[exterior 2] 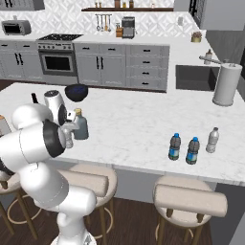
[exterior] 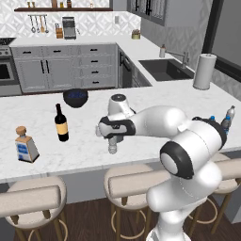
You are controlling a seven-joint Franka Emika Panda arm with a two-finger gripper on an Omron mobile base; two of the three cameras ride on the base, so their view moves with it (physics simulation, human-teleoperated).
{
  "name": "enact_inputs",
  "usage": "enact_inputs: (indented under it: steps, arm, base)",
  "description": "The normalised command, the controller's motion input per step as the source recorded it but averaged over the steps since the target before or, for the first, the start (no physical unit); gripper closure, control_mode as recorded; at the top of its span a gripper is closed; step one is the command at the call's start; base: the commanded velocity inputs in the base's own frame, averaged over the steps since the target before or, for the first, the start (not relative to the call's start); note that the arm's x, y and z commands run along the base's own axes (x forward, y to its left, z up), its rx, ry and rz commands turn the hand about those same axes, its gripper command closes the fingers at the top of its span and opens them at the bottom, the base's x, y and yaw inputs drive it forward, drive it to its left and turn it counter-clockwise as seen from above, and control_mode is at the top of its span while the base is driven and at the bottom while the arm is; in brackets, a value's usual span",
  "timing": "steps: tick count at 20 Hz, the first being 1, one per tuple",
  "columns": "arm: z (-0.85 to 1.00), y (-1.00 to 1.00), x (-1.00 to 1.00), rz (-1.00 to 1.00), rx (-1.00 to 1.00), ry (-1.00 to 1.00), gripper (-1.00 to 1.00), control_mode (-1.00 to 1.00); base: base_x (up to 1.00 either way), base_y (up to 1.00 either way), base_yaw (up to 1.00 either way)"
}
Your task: Move the plastic bottles in the middle to the plastics group, and the glass bottles in the middle to the glass group.
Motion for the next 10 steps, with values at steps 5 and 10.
enact_inputs:
  steps: [5, 10]
  arm:
    - [0.00, 0.00, 0.01, 0.00, 0.02, -0.10, -1.00, -1.00]
    - [0.00, 0.00, 0.18, 0.00, 0.00, -0.02, -1.00, -1.00]
  base:
    - [0.00, 0.00, 0.00]
    - [0.00, 0.00, 0.00]
